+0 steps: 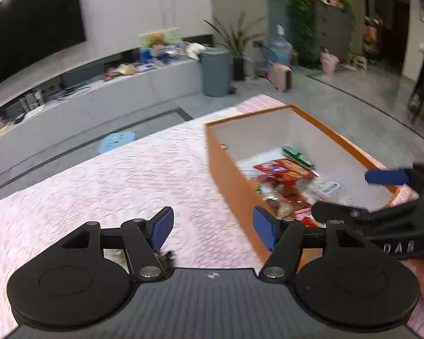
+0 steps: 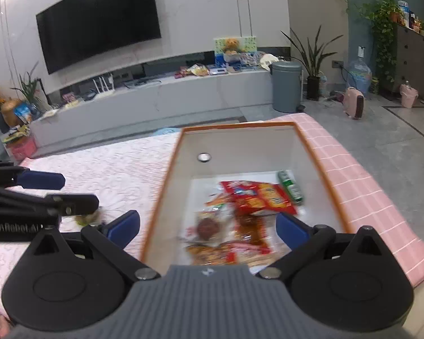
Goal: Organize snacks
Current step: 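Withdraw both tools from the box toward the last two snacks, then grasp the clear green-bean bag with the left gripper while the right gripper grasps the dark egg pack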
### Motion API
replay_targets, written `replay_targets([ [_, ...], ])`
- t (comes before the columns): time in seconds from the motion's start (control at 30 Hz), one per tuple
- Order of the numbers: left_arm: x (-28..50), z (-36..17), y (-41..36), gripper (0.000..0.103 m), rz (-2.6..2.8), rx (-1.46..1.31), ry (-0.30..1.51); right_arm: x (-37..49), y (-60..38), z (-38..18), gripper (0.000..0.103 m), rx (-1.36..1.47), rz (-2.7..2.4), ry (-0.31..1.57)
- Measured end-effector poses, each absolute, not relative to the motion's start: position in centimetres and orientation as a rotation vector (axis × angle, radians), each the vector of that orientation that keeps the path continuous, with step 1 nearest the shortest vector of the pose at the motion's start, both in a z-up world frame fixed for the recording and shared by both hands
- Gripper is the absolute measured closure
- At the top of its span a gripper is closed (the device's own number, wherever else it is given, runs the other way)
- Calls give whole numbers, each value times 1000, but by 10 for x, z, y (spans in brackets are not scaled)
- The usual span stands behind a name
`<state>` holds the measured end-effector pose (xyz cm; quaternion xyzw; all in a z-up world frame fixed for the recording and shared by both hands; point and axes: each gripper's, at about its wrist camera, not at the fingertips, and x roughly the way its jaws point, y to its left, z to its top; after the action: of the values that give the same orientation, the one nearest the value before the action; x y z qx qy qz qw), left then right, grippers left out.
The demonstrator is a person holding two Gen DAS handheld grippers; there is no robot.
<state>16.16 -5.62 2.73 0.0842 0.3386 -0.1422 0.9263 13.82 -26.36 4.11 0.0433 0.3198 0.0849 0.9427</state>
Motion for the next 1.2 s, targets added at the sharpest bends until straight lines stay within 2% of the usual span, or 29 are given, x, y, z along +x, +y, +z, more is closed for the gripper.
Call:
replay_targets([
  [0.23,136,17,-7,25,-177,47,672,106,-221,32,3,170,206,564],
  [0.47,141,-7,41,25,-100,-29,711,92,-173,15,3,62,256,568],
  [0.77,148,-29,84,25,-88,-84,669,115,-121,0,3,-55,323,587],
  [1.2,173,-69,110,25,-79,-159,742,147,-86,-49,4,-89,306,634],
])
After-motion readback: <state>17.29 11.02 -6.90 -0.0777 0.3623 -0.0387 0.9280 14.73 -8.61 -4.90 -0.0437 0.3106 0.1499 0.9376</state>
